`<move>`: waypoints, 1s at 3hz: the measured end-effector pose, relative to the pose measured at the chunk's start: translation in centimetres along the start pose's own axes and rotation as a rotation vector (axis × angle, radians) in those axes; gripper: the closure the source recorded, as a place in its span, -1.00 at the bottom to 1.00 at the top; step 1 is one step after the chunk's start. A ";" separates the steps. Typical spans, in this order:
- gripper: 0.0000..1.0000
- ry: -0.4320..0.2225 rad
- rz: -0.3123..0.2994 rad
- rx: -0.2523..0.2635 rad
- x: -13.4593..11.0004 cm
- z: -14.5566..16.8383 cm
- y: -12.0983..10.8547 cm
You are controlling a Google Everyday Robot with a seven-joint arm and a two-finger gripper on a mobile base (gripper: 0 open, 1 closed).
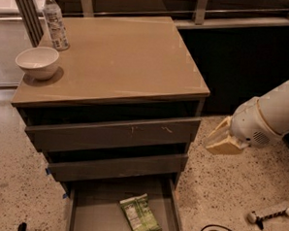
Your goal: Pick green jalapeno chip bag from bottom drawer and place on counter
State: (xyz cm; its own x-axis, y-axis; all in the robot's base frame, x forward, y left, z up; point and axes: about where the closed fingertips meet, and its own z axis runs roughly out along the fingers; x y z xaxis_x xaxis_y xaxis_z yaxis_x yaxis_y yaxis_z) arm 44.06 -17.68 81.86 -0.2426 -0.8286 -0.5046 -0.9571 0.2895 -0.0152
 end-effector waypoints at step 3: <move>1.00 -0.099 -0.030 -0.071 0.6 8.9 0.7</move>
Offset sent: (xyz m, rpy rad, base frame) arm 0.0076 0.0151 -0.0372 0.0916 0.0179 -0.0017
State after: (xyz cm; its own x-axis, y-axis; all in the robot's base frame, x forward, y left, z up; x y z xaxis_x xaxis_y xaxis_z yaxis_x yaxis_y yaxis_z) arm 44.65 -13.73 73.87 -0.2005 -0.7839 -0.5876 -0.9732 0.2281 0.0277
